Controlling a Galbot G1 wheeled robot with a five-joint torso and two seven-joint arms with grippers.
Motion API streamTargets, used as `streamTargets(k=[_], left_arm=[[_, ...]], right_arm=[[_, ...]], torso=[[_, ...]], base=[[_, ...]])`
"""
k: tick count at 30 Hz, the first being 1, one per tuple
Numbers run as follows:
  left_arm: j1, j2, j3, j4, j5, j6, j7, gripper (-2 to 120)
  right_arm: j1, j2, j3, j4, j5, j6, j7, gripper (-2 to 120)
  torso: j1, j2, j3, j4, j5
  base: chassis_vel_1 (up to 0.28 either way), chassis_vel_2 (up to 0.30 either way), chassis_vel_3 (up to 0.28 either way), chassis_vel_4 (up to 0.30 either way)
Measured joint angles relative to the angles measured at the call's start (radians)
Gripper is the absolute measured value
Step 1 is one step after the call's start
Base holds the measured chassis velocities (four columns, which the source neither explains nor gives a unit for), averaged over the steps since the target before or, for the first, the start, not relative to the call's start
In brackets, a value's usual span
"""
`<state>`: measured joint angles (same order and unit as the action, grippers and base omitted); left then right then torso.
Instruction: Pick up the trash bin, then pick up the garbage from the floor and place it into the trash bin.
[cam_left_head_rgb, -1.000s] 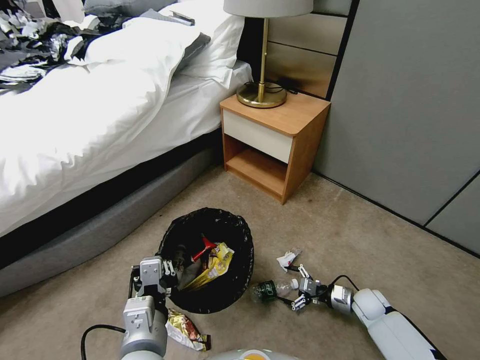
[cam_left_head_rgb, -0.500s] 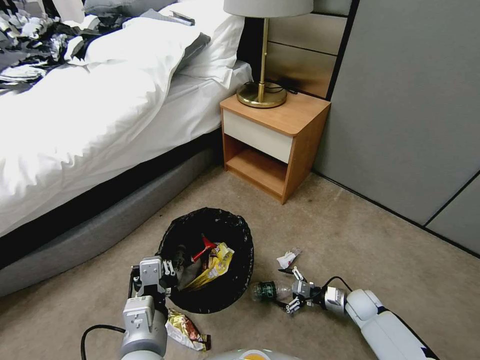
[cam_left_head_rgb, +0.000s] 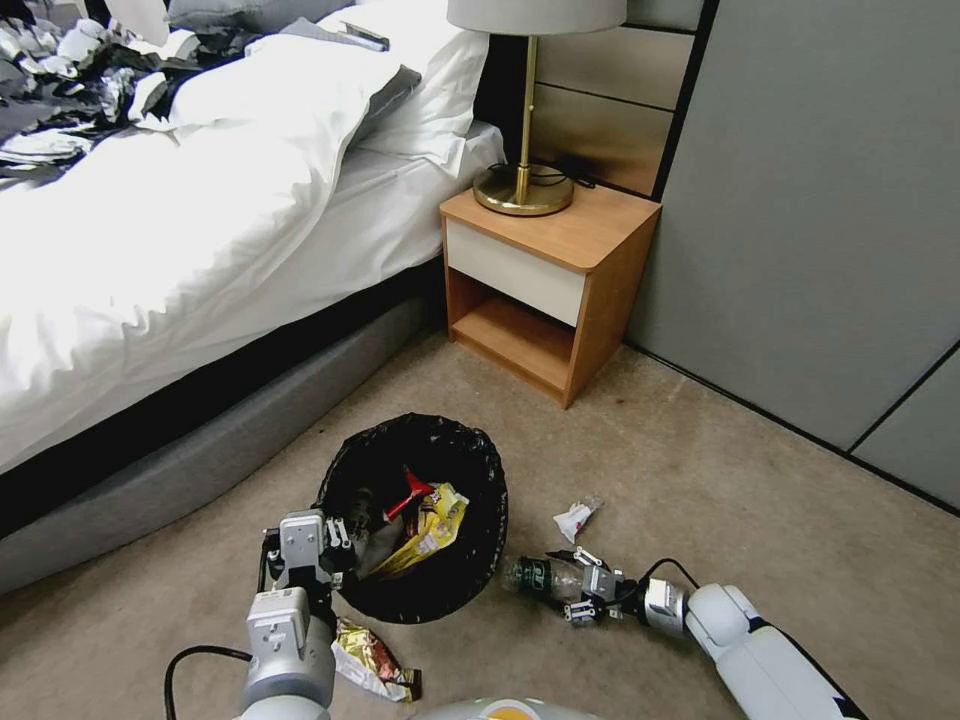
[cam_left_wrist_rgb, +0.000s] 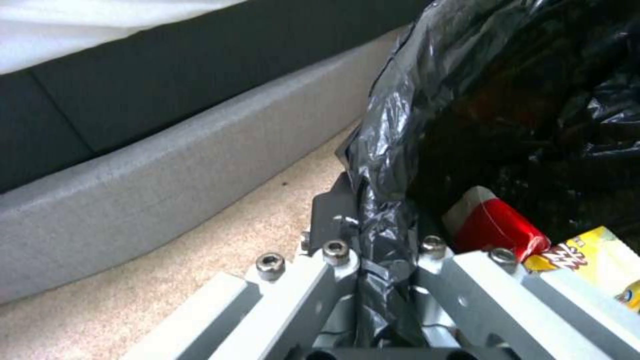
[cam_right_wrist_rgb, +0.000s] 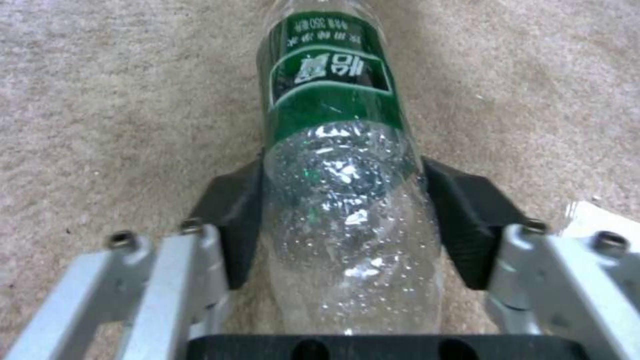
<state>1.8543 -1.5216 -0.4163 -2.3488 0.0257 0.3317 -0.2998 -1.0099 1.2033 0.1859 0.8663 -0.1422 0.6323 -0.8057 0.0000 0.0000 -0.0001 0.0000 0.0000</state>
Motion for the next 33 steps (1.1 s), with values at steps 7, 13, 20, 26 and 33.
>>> streamTargets(k=[7, 13, 20, 26, 33], left_arm=[[-0.004, 0.001, 0.001, 0.003, 0.000, 0.003, 0.000, 1], [-0.005, 0.002, 0.002, 0.005, 0.000, 0.005, 0.000, 1], [-0.006, 0.008, 0.004, 0.005, -0.002, 0.007, 0.001, 1], [-0.006, 0.016, 0.005, 0.008, -0.004, 0.007, 0.001, 1], [0.003, 0.023, 0.009, 0.009, -0.005, 0.005, 0.001, 1]], right_arm=[[-0.002, -0.007, 0.003, 0.005, 0.004, 0.002, 0.000, 34], [-0.007, -0.013, 0.005, 0.012, 0.008, 0.005, 0.000, 23], [-0.034, -0.033, 0.021, 0.104, 0.073, 0.012, 0.057, 22], [-0.110, -0.073, 0.040, 0.406, 0.260, -0.037, 0.151, 22], [-0.172, -0.102, 0.078, 0.727, 0.382, -0.109, 0.242, 22]], torso=[[0.000, 0.000, 0.000, 0.0000, 0.0002], [0.000, 0.000, 0.000, 0.0000, 0.0001], [0.000, 0.000, 0.000, 0.0000, 0.0000], [0.000, 0.000, 0.000, -0.0002, -0.0001], [0.000, 0.000, 0.000, -0.0001, -0.0001]], base=[[0.000, 0.000, 0.000, 0.000], [0.000, 0.000, 0.000, 0.000], [0.000, 0.000, 0.000, 0.000], [0.000, 0.000, 0.000, 0.000], [0.000, 0.000, 0.000, 0.000]])
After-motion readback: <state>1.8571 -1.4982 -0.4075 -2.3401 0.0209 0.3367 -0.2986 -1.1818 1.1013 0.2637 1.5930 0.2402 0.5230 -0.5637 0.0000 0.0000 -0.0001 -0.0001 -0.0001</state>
